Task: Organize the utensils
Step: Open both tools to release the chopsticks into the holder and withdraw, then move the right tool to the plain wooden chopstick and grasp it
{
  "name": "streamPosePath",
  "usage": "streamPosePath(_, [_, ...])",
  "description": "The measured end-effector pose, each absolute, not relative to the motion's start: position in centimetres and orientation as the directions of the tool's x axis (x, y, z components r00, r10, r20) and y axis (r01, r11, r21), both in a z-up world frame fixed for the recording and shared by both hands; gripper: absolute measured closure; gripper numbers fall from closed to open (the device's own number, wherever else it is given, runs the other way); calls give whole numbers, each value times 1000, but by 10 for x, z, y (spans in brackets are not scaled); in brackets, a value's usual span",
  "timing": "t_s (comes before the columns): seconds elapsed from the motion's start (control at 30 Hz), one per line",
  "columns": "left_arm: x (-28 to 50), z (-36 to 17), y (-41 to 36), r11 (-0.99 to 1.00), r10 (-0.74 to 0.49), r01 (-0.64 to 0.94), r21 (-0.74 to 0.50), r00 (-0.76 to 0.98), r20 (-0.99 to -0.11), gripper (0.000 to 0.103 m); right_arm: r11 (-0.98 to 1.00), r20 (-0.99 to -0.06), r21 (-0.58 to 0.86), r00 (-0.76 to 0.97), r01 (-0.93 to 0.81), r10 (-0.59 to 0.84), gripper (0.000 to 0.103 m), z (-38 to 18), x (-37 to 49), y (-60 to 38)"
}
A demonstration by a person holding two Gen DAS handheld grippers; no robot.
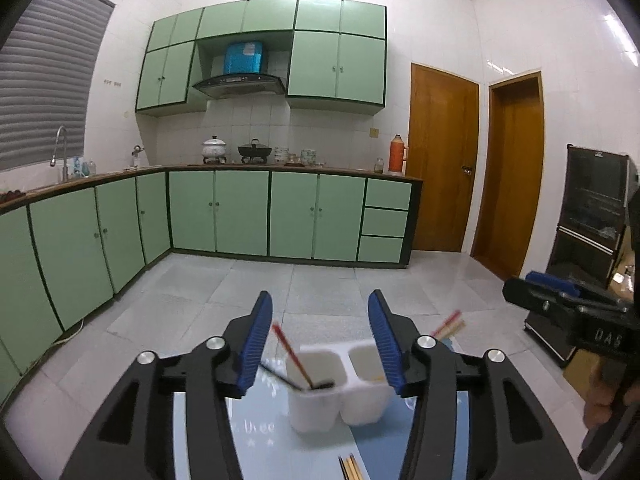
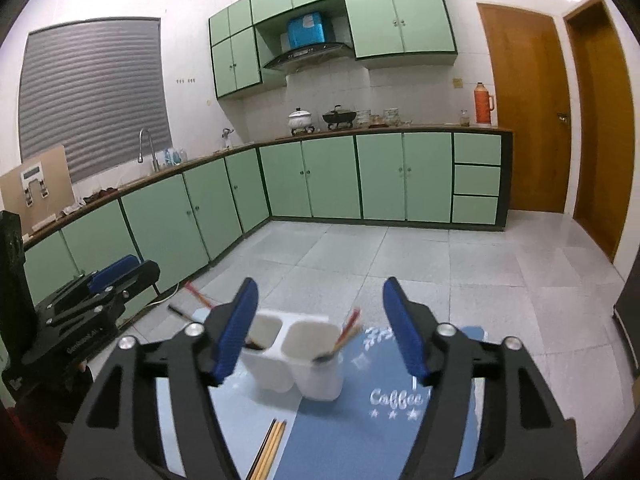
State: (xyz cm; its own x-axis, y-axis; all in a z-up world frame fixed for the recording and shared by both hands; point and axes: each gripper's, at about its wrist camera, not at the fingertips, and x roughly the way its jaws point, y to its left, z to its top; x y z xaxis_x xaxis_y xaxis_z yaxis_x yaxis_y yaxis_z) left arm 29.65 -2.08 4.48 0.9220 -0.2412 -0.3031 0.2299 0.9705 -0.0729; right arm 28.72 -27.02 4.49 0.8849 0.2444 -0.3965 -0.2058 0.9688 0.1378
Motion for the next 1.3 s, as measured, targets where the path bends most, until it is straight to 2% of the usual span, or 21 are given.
streamPosePath(0.17, [250,25,-16,970,-244,227,-92,914,-323,52,967,-424,170,872,-190,246,36,10,241,-270])
streamPosePath(0.37, [205,-17,-9,973,-227,189,-134,893,-389,52,964,-435,192,865,-182,250,36,-33,189,-259])
streamPosePath(0.57, [179,-58,-7,979,-205,181,-96,859,-468,52,965,-472,205,847,-162,242,36,-70,157,-250])
streamPosePath(0.97, [138,-123,-6,984,-168,167,-56,793,-585,52,972,-662,169,711,-166,236,42,-161,119,-222])
streamPosePath(1.3, [129,-156,11,990,-113,137,-15,748,-655,51,966,-712,138,656,-217,249,44,-183,115,-200])
